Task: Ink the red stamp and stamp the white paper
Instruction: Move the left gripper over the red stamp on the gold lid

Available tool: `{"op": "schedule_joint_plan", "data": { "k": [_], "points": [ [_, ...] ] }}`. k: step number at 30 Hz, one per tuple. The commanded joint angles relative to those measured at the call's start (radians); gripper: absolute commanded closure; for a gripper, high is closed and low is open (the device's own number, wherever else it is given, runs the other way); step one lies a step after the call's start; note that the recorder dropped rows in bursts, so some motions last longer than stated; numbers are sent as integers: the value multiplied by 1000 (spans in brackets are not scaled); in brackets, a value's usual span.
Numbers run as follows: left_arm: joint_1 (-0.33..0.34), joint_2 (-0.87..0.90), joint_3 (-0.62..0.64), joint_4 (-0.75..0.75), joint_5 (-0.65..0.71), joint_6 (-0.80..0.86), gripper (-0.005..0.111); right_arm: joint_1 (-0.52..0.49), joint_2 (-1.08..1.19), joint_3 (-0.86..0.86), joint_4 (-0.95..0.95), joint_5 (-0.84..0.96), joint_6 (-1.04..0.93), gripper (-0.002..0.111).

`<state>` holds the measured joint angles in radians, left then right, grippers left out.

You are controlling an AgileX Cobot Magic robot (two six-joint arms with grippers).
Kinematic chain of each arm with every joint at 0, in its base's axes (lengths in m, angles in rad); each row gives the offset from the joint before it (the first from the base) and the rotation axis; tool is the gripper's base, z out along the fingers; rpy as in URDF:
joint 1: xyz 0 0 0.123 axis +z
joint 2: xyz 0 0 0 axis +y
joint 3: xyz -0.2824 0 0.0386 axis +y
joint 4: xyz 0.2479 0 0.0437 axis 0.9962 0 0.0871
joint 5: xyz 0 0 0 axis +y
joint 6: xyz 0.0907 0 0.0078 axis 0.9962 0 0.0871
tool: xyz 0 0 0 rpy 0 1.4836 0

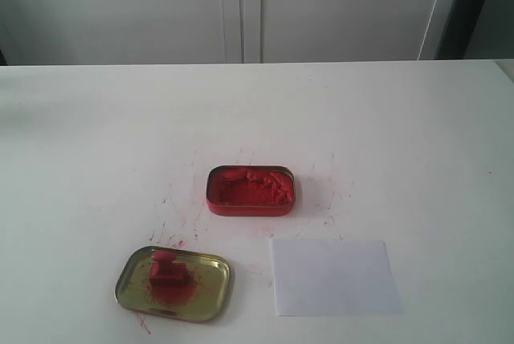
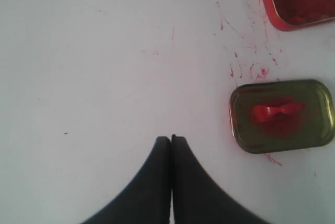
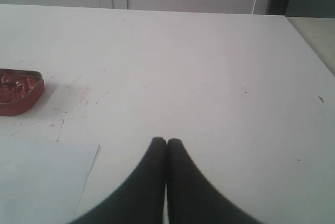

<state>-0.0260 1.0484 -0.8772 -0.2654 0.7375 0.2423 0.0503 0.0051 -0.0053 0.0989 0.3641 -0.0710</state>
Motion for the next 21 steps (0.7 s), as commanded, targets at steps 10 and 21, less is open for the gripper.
{"op": "schedule_joint_plan", "data": {
  "k": [10,21],
  "points": [
    [-137,182,-83,-25,86,88,107,1,-5,5,1,-14,-3,108],
    [-268,310,-142,-11,102,140,107,1,-5,5,1,-14,-3,108]
  ]
}}
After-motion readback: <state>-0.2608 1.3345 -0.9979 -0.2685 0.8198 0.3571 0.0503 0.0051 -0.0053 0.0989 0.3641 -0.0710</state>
